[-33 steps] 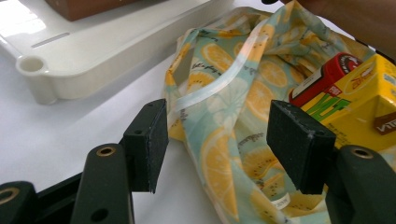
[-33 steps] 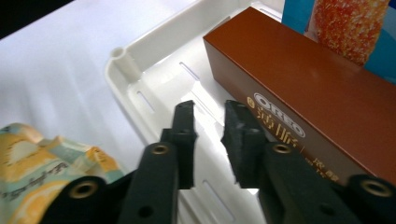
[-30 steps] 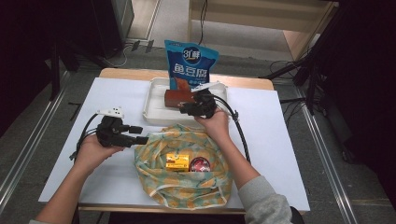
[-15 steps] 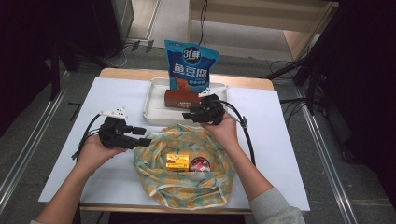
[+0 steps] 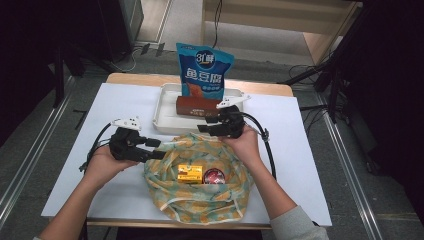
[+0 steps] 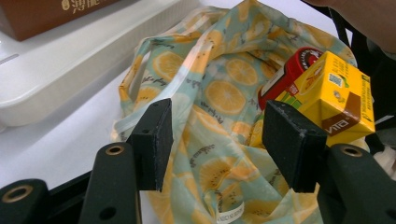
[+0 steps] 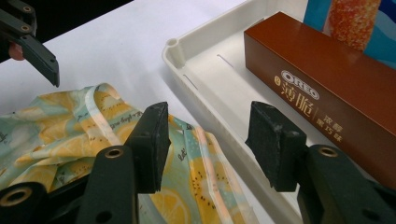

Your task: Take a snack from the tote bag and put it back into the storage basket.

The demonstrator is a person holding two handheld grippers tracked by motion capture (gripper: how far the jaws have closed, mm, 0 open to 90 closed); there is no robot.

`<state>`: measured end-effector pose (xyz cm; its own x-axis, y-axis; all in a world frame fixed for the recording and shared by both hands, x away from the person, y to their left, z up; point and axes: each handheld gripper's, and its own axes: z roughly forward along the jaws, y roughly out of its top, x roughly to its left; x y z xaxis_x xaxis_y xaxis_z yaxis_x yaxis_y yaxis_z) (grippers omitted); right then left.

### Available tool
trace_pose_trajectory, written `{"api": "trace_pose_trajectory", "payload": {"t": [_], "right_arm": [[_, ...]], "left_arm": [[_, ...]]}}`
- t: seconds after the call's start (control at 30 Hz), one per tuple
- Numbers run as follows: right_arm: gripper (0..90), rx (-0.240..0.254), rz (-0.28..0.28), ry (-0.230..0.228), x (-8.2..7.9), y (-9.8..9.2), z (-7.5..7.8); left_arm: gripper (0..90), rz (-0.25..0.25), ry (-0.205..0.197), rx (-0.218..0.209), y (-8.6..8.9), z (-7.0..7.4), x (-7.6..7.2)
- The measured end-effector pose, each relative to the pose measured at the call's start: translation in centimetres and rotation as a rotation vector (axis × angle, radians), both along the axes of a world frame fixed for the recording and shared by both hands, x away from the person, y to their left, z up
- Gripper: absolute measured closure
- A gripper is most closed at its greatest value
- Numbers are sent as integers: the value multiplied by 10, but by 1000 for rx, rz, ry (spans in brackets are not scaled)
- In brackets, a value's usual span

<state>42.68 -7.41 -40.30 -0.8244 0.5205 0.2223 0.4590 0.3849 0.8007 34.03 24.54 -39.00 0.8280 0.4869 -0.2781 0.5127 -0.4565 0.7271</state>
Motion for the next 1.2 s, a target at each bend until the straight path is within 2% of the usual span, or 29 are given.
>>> {"api": "trace_pose_trajectory", "payload": {"t": [0.23,0.47,0.8,1.2], "right_arm": [[466,-4,0,12,-6,-6,-1],[463,-6,7,4,-12,-9,-3],[432,-20,21,0,-18,-10,-5],[430,-20,1,0,-20,-16,-8]], "left_arm": [[441,-16,-21,-4,-6,5,-6],[442,-31,-32,-1,-13,9,-11],[439,-80,-50,8,-27,15,-19],[423,-135,-58,1,-47,18,-25]]}}
